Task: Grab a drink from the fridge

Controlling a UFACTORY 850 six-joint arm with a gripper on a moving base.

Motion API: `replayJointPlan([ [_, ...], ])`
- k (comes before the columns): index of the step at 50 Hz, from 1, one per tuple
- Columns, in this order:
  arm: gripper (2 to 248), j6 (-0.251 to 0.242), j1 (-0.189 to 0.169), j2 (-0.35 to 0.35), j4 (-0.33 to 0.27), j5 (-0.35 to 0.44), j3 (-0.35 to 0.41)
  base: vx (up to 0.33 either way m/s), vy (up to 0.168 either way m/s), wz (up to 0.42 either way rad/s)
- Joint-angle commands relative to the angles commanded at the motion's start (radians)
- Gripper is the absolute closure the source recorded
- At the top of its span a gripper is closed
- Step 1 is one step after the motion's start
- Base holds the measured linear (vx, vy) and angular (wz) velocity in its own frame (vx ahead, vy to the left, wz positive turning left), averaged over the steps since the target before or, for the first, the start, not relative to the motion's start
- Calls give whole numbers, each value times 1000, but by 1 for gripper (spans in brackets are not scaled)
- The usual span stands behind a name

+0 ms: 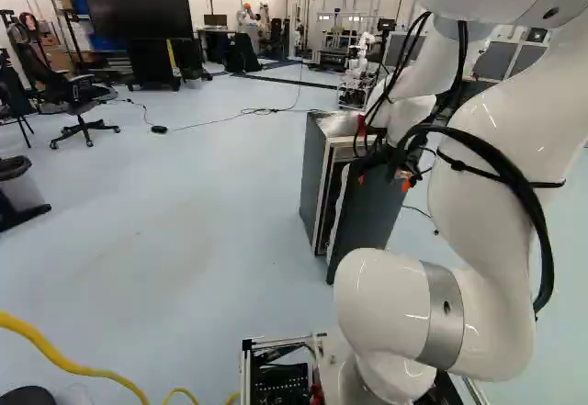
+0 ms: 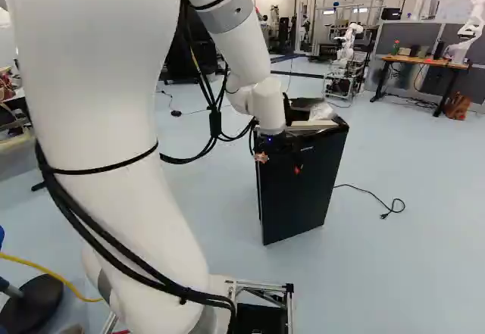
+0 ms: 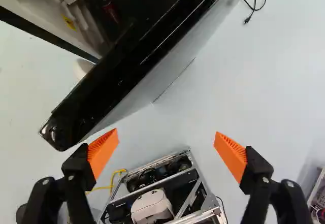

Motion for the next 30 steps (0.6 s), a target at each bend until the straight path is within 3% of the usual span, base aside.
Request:
replayJointPlan([
  [12,3,0,28,-18,0,21,-21,0,0,0],
  [30,3,0,43,-48,0,53,-57,0,0,0],
])
